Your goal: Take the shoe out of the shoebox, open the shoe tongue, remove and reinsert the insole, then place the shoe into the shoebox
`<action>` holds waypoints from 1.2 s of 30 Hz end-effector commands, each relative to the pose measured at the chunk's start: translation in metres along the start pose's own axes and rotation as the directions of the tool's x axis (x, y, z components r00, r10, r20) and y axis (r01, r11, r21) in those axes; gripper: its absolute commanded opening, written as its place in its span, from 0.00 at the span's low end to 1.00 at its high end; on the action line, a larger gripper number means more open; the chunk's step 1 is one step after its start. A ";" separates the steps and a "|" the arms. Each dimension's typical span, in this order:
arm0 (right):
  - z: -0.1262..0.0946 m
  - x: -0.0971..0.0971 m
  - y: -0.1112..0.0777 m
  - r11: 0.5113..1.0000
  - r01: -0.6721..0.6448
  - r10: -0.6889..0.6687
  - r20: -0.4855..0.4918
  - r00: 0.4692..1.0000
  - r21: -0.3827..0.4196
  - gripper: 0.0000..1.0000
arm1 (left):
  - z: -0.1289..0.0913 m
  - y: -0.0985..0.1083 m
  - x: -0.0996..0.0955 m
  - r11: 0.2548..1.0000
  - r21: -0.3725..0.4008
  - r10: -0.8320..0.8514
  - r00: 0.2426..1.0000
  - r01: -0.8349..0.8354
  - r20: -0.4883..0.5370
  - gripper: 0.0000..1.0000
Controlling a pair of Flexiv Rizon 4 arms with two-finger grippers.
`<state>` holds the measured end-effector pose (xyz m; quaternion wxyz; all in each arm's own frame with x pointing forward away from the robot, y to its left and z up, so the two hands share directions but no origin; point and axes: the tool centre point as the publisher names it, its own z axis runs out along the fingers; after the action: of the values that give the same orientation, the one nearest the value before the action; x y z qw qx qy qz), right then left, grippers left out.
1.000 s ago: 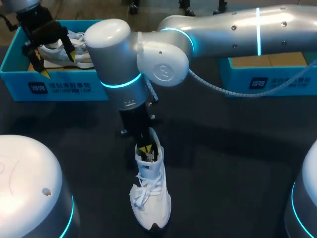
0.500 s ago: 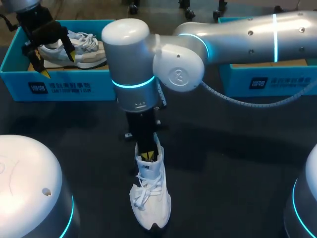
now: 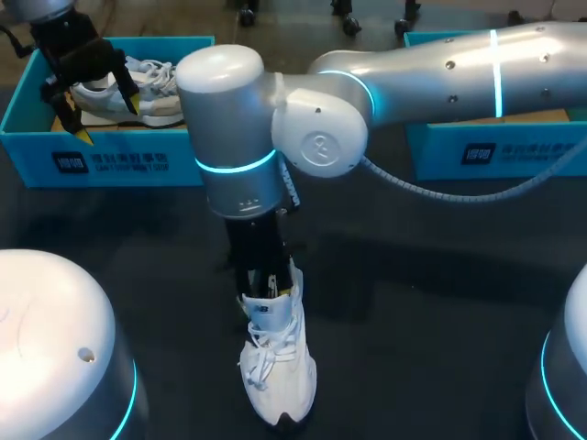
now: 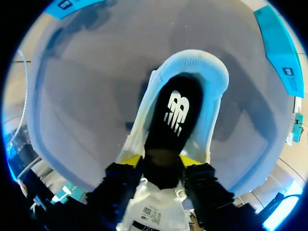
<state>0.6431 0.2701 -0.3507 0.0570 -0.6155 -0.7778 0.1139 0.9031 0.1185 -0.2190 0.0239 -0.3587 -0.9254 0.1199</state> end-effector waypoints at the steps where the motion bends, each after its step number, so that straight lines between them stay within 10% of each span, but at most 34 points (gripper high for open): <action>1: -0.004 0.004 0.004 1.000 -0.003 0.002 0.044 0.999 0.024 1.00 | 0.000 0.000 0.001 1.000 -0.002 0.000 1.000 0.000 -0.001 1.00; 16: -0.015 -0.024 -0.001 0.999 0.026 -0.032 0.144 0.989 0.045 1.00 | 0.000 0.000 0.001 1.000 -0.002 0.000 1.000 0.000 -0.001 1.00; 36: -0.018 -0.015 -0.019 0.997 -0.010 0.000 0.129 0.992 0.080 1.00 | 0.000 0.000 0.001 1.000 -0.002 0.000 1.000 0.000 -0.001 1.00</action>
<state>0.6305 0.2505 -0.3366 0.0349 -0.6055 -0.7746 0.1792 0.9031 0.1185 -0.2191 0.0239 -0.3587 -0.9254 0.1199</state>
